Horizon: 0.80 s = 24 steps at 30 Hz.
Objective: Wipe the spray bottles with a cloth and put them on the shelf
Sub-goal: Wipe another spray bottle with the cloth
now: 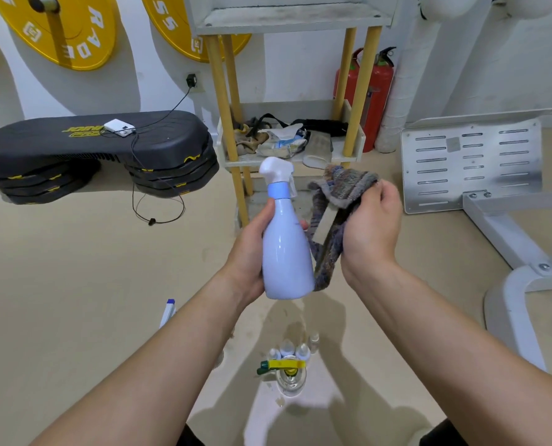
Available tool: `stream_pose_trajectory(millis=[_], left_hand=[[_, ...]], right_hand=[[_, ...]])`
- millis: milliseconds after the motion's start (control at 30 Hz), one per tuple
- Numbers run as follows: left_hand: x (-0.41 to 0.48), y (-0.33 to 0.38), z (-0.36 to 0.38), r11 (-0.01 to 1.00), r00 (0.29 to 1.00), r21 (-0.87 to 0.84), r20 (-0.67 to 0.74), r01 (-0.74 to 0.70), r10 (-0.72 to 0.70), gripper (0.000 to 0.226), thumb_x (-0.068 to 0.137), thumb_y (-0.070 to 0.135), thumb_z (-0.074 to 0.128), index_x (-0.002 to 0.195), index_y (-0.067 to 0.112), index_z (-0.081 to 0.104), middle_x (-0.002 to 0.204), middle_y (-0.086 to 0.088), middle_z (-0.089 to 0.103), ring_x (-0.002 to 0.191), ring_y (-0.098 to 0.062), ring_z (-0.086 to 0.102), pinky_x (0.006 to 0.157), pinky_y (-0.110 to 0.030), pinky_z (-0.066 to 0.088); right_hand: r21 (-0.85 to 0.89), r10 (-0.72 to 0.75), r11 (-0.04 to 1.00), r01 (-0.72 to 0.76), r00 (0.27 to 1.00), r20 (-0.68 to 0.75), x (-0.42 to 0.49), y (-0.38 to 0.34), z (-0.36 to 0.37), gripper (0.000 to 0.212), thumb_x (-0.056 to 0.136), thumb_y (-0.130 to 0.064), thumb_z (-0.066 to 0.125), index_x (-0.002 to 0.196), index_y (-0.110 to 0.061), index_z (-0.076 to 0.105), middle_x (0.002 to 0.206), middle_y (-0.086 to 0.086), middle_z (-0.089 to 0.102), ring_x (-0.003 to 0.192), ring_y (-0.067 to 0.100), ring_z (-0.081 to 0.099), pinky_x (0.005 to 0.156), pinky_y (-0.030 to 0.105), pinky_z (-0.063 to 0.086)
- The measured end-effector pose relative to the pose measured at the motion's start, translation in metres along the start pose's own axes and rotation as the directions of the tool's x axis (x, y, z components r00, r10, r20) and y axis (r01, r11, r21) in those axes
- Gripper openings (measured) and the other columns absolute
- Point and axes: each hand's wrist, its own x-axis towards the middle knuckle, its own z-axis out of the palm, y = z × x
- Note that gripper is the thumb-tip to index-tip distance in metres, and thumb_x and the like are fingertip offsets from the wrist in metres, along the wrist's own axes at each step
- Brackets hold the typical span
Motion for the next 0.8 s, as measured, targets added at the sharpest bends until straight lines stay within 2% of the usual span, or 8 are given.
stream_pose_trajectory(millis=[100, 167, 267, 333, 467, 633, 733, 800], left_hand=[[-0.001, -0.006, 0.004, 0.972, 0.996, 0.22, 0.023, -0.086, 0.083, 0.06, 0.091, 0.057, 0.058, 0.113, 0.002, 0.063, 0.089, -0.01, 0.071, 0.073, -0.027, 0.065, 0.068, -0.033, 0.052], [-0.001, -0.013, 0.009, 0.918, 0.98, 0.345, 0.073, -0.197, 0.183, 0.053, 0.09, 0.054, 0.059, 0.108, 0.005, 0.061, 0.095, -0.009, 0.069, 0.084, -0.024, 0.063, 0.077, -0.038, 0.047], [-0.004, -0.017, 0.02, 0.833, 0.96, 0.48, 0.086, -0.275, 0.268, 0.031, 0.102, 0.04, 0.056, 0.084, 0.016, 0.06, 0.078, 0.004, 0.063, 0.074, -0.012, 0.058, 0.068, -0.025, 0.043], [-0.005, -0.018, 0.022, 0.769, 0.94, 0.56, 0.057, -0.309, 0.336, 0.026, 0.103, 0.037, 0.054, 0.085, 0.018, 0.059, 0.071, 0.01, 0.061, 0.065, -0.006, 0.056, 0.059, -0.017, 0.041], [-0.001, -0.022, 0.012, 0.649, 0.896, 0.692, -0.007, -0.317, 0.445, 0.02, 0.099, 0.049, 0.057, 0.096, 0.031, 0.065, 0.087, 0.011, 0.07, 0.081, -0.007, 0.064, 0.07, -0.027, 0.046], [0.007, -0.017, 0.003, 0.567, 0.855, 0.787, -0.103, -0.243, 0.509, 0.018, 0.096, 0.053, 0.058, 0.092, 0.036, 0.061, 0.084, 0.019, 0.067, 0.08, -0.001, 0.061, 0.069, -0.028, 0.045], [0.008, -0.017, -0.002, 0.334, 0.824, 0.915, -0.004, -0.225, 0.566, 0.031, 0.089, 0.065, 0.051, 0.098, 0.038, 0.061, 0.088, 0.014, 0.067, 0.091, -0.019, 0.057, 0.072, -0.038, 0.048], [0.006, -0.018, -0.001, 0.133, 0.821, 0.97, 0.096, -0.204, 0.563, 0.036, 0.091, 0.068, 0.048, 0.101, 0.036, 0.059, 0.092, 0.013, 0.064, 0.094, -0.022, 0.05, 0.072, -0.04, 0.046]], right_hand=[[-0.036, -0.116, 0.992, 0.119, 0.992, 0.058, -0.004, -0.01, 0.001, 0.024, 0.108, -0.019, 0.038, 0.099, -0.026, 0.058, 0.099, -0.007, 0.065, 0.092, 0.005, 0.06, 0.087, 0.022, 0.048], [-0.084, -0.151, 0.982, 0.169, 0.97, 0.189, -0.012, -0.013, 0.003, 0.024, 0.109, -0.019, 0.038, 0.115, -0.027, 0.059, 0.111, -0.016, 0.063, 0.103, -0.007, 0.058, 0.086, 0.007, 0.042], [-0.11, -0.136, 0.978, 0.176, 0.945, 0.298, -0.019, -0.012, 0.004, 0.03, 0.108, -0.021, 0.042, 0.134, -0.023, 0.057, 0.123, -0.018, 0.061, 0.117, -0.005, 0.056, 0.095, 0.009, 0.043], [-0.12, -0.136, 0.976, 0.18, 0.942, 0.307, -0.019, -0.013, 0.0, 0.03, 0.105, -0.02, 0.049, 0.132, -0.025, 0.06, 0.12, -0.02, 0.064, 0.115, -0.004, 0.058, 0.097, 0.014, 0.046], [-0.147, -0.152, 0.968, 0.204, 0.941, 0.303, -0.019, -0.01, -0.01, 0.024, 0.099, -0.016, 0.06, 0.117, -0.028, 0.069, 0.112, -0.016, 0.071, 0.109, 0.001, 0.065, 0.092, 0.017, 0.051], [-0.258, -0.105, 0.947, 0.19, 0.945, 0.311, -0.023, -0.002, -0.023, 0.02, 0.097, -0.014, 0.06, 0.101, -0.03, 0.071, 0.09, -0.018, 0.073, 0.089, 0.0, 0.067, 0.077, 0.015, 0.049], [-0.302, -0.207, 0.914, 0.27, 0.952, 0.223, -0.017, -0.008, -0.026, 0.021, 0.096, -0.013, 0.058, 0.107, -0.026, 0.07, 0.095, -0.016, 0.072, 0.092, 0.002, 0.065, 0.083, 0.019, 0.049], [-0.326, -0.347, 0.845, 0.424, 0.899, 0.268, -0.008, -0.013, -0.025, 0.027, 0.095, -0.01, 0.057, 0.115, -0.023, 0.069, 0.109, -0.011, 0.071, 0.103, 0.005, 0.063, 0.091, 0.017, 0.046]])
